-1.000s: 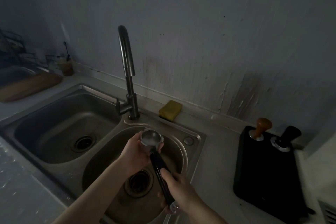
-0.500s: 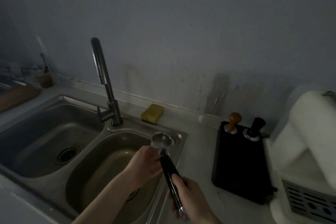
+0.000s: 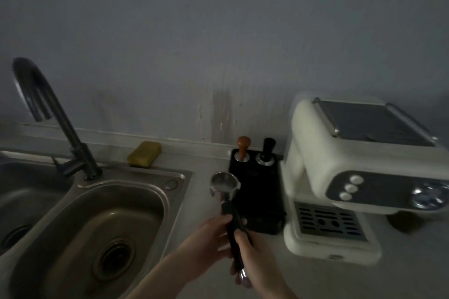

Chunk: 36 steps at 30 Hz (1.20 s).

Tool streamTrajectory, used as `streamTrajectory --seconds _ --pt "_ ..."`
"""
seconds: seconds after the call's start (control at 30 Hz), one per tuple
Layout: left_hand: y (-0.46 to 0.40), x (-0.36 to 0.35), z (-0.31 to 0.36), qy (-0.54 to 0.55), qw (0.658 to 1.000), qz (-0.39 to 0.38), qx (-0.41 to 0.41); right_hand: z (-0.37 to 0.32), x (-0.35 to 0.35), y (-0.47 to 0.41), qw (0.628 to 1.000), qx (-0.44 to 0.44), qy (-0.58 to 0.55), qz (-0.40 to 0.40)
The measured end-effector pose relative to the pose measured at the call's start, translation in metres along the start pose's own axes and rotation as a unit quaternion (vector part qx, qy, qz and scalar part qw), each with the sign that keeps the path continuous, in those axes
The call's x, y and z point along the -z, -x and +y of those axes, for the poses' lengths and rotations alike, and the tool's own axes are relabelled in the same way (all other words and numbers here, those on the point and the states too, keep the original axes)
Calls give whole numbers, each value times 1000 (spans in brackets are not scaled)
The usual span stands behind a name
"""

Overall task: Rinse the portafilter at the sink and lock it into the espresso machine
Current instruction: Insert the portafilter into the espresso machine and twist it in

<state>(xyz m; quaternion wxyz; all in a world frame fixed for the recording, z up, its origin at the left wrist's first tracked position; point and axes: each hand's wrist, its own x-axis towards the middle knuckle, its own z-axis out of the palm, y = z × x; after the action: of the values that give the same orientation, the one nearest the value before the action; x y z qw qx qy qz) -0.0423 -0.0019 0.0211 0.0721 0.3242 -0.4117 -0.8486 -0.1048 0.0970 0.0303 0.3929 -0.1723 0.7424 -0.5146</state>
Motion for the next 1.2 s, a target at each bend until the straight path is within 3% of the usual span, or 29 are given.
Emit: streamTrajectory --seconds 0.27,0.37,0.6,0.77,0.9,1.0,1.07,1.13,1.2 --pt "-9 -59 -24 -100 992 -70 18 13 49 12 998 0 -34 57" --pt "-11 -76 -30 -119 991 -52 35 19 62 14 997 -14 -35 72" --pt "-27 -103 -45 -98 994 9 44 21 103 19 987 32 157 12" --pt "-33 -111 -46 -32 998 0 59 12 137 33 917 81 388 -41" --pt "-35 -113 -46 -52 998 -10 40 -24 166 54 860 236 451 -39" --pt "-37 -114 -44 -82 996 4 46 -69 188 61 827 389 402 57" --pt "-37 -116 -42 -96 994 -1 46 -95 206 50 755 492 395 180" --pt "-34 -120 -40 -110 993 -11 34 -116 222 31 721 492 427 236" --pt "-31 -124 -37 -127 991 -27 23 -127 235 11 730 422 489 222"
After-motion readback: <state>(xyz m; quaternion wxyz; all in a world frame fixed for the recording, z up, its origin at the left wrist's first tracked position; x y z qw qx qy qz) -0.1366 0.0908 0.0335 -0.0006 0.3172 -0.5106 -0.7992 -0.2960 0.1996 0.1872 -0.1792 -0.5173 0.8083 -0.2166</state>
